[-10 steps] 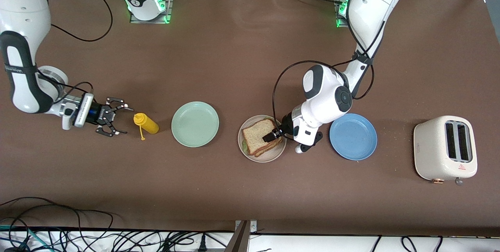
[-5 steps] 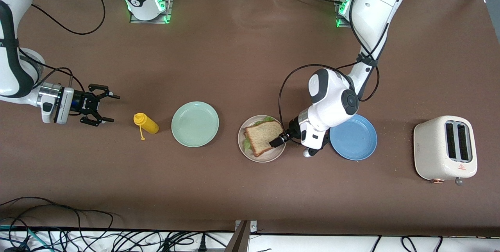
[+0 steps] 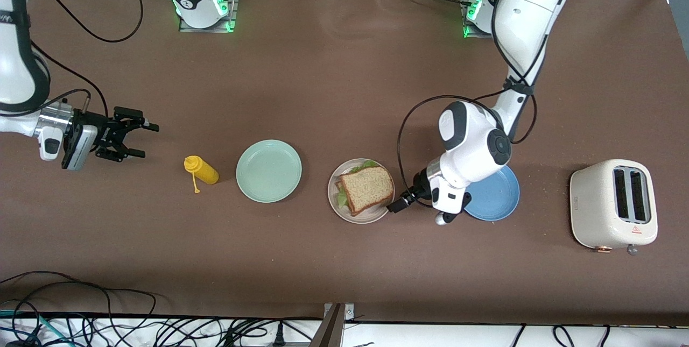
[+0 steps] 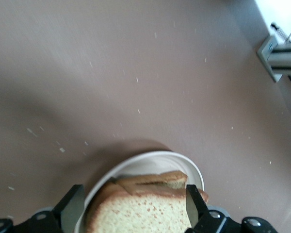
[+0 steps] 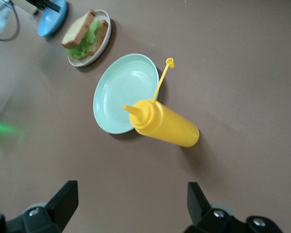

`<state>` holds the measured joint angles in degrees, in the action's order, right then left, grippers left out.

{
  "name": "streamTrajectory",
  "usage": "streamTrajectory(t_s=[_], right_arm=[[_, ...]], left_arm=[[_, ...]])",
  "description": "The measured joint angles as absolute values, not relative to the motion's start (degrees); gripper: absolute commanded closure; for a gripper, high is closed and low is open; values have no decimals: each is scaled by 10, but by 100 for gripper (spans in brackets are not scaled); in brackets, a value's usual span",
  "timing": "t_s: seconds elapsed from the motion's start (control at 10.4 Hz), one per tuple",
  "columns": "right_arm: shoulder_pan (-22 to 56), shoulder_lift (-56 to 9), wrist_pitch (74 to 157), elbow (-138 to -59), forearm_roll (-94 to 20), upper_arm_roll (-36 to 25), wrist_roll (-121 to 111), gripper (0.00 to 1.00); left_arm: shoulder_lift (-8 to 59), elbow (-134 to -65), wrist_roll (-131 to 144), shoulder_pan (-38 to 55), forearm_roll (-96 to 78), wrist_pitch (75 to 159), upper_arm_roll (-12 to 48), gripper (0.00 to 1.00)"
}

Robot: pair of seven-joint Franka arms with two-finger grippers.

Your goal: Make sandwich on beige plate with both arms

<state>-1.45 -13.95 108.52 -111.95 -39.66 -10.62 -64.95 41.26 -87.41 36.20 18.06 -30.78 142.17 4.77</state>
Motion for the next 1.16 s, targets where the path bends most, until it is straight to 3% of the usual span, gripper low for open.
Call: streamTrajectory(t_s=[0.19, 0.39, 0.77, 1.16], right_arm=[[-13, -90, 1092, -1119, -265, -70, -478, 0], [-12, -42, 1092, -1120, -130, -24, -304, 0], [6, 16, 1030, -1117, 7, 2, -58, 0], [8, 10, 881, -951, 7, -2, -23, 0]], left_arm=[[379, -858, 360, 148, -240, 1333, 47, 7], [336, -853, 347, 124, -150, 1252, 47, 0], [251, -829, 221, 75, -85, 1079, 46, 0], [232, -745, 73, 37, 4, 928, 45, 0]])
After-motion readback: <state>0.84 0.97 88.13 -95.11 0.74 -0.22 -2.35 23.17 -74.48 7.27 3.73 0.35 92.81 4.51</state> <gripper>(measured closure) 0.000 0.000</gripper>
